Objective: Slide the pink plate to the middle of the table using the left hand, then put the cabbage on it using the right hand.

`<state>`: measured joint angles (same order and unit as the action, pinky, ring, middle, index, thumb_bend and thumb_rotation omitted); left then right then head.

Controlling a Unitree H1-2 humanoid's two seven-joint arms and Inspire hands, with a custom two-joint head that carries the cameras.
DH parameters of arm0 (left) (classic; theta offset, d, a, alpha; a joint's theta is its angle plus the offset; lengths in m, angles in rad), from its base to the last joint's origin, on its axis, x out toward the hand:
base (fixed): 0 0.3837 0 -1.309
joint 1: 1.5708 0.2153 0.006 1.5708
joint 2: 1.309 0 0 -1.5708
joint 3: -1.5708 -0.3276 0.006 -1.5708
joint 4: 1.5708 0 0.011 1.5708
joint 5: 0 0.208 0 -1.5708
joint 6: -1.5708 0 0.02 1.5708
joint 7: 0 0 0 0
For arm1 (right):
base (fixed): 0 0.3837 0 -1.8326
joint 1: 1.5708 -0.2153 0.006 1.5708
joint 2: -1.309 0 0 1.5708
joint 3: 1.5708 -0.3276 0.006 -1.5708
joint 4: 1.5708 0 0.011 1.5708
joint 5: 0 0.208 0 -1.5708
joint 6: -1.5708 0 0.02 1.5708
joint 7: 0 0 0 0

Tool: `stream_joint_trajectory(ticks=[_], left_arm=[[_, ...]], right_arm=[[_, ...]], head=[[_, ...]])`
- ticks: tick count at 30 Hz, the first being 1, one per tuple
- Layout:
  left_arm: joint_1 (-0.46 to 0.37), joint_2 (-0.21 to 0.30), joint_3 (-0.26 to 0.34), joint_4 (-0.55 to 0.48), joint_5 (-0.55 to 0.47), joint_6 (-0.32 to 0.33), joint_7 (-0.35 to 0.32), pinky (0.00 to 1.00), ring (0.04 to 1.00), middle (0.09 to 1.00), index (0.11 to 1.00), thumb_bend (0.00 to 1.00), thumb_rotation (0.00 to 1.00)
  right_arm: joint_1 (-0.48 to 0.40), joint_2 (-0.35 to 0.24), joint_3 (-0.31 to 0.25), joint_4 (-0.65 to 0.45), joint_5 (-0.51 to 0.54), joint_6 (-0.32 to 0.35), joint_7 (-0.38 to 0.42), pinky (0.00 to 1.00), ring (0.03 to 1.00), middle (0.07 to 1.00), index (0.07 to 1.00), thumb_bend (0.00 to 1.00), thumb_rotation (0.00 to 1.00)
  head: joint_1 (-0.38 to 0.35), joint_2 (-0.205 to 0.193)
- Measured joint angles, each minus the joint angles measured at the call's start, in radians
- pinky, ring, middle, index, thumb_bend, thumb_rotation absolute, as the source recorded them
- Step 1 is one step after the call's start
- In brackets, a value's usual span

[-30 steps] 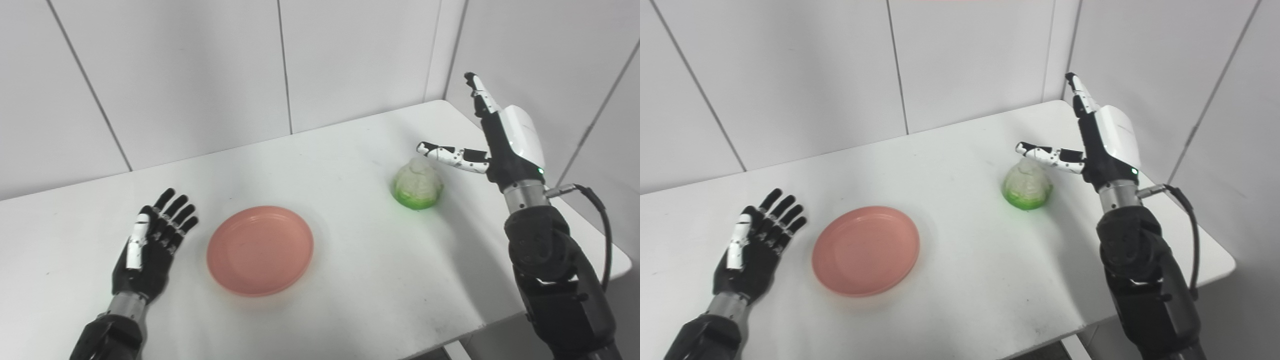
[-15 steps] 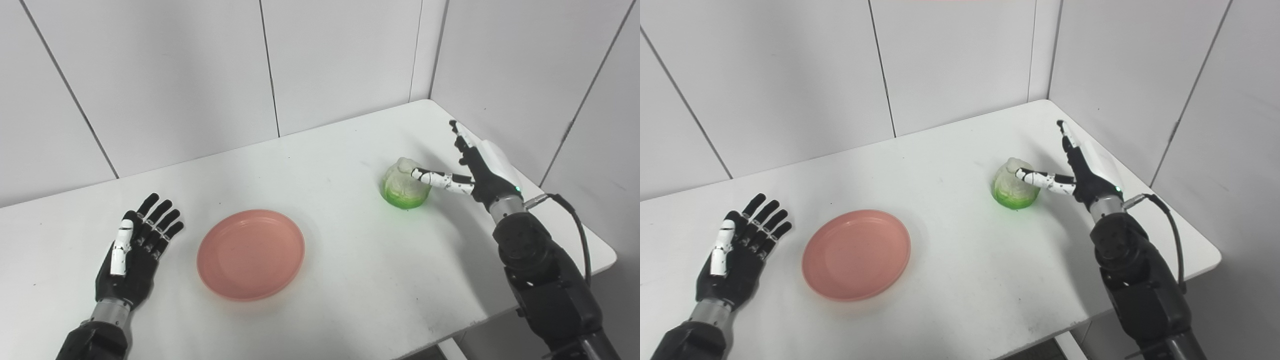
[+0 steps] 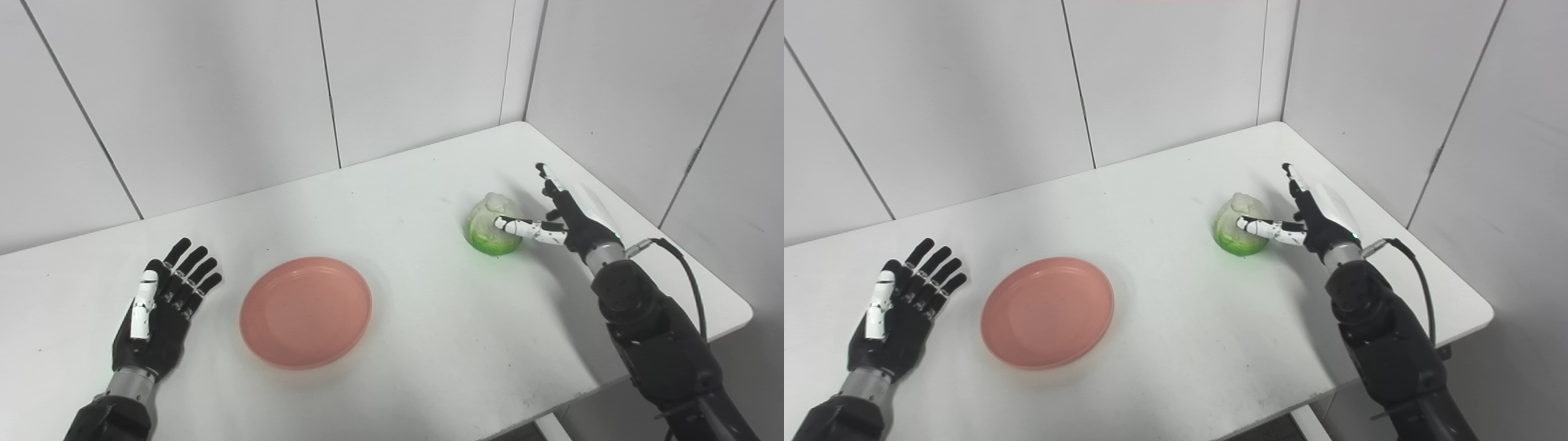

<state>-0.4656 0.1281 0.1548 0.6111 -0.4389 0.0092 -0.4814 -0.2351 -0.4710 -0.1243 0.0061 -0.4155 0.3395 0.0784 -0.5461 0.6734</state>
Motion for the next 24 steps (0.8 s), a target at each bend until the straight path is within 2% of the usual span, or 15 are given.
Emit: stream_joint_trajectory(ticks=[5, 9, 14, 16, 24], left_arm=[[0.001, 0.004, 0.001, 0.001, 0.0, 0.002, -0.005, 0.82, 0.84, 0.852, 0.849, 0.48, 0.8], [0.009, 0.006, 0.001, -0.014, 0.0, 0.012, -0.005, 0.83, 0.85, 0.862, 0.858, 0.47, 0.81], [0.015, 0.007, 0.001, -0.024, 0.0, 0.017, -0.005, 0.83, 0.844, 0.859, 0.855, 0.47, 0.81], [0.017, 0.007, 0.002, -0.03, 0.0, 0.021, -0.003, 0.82, 0.843, 0.859, 0.855, 0.47, 0.81], [0.028, 0.006, 0.005, -0.051, 0.0, 0.033, 0.001, 0.82, 0.836, 0.852, 0.849, 0.47, 0.81]], right_arm=[[-0.014, -0.013, 0.026, 0.022, -0.005, 0.002, 0.0, 0.85, 0.966, 1.0, 1.0, 1.0, 0.67], [-0.029, -0.02, 0.029, 0.059, 0.0, 0.002, 0.0, 0.83, 0.948, 1.0, 1.0, 1.0, 0.67], [-0.033, -0.02, 0.037, 0.061, 0.025, 0.002, 0.014, 0.84, 0.976, 1.0, 1.0, 1.0, 0.64], [-0.035, -0.02, 0.04, 0.06, 0.039, 0.002, 0.024, 0.79, 0.965, 1.0, 1.0, 1.0, 0.63], [-0.07, -0.021, 0.097, 0.097, 0.018, 0.003, 0.035, 0.89, 0.999, 1.0, 1.0, 1.0, 0.61]], head=[[0.003, 0.005], [0.005, 0.011], [0.006, 0.012], [0.008, 0.012], [0.011, 0.018]])
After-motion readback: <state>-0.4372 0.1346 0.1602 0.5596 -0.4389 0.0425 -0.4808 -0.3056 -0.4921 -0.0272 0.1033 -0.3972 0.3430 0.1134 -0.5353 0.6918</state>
